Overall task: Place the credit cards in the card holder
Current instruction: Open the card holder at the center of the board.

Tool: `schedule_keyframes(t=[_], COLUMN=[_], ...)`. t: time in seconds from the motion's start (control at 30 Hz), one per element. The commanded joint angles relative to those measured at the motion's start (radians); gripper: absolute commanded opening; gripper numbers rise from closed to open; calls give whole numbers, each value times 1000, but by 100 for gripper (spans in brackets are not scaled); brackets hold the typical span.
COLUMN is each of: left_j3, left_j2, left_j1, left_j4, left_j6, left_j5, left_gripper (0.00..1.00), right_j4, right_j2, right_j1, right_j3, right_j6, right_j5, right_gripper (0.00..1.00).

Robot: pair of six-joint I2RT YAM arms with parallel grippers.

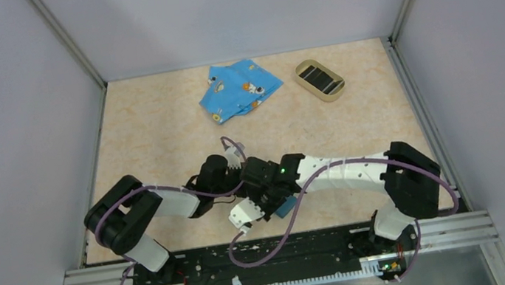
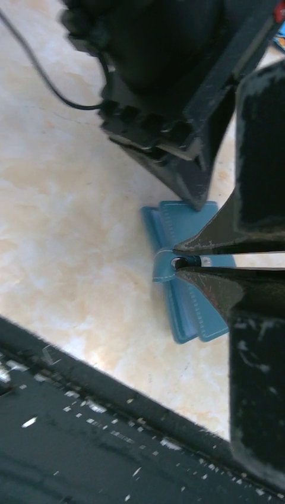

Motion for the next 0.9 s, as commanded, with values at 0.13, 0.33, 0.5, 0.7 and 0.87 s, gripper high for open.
schedule_keyframes(t=[0.13,0.33,0.5,0.7,0.87], left_j3=[49,41,10,-20,-41], left_j2=[53,73,56,39,62], left_j1=[-5,-5,-5,-3,-3], left_j4=[45,120,190,244,305], left_j6=[-64,-87,-112,-128,-153], left_j5=[50,83,105,100,113], left_gripper=[0,0,0,0,0], right_j4=[79,4,-65,-88,-36], right_j2=[72,40,-79,-158,-232], right_j1=[119,107,27,-103,-258], right_j3=[68,105,94,105,107], right_j6=[170,165,69,55,152], right_j5=[-97,-147,-271,-347,-434], right_gripper=[29,46,50,52,54])
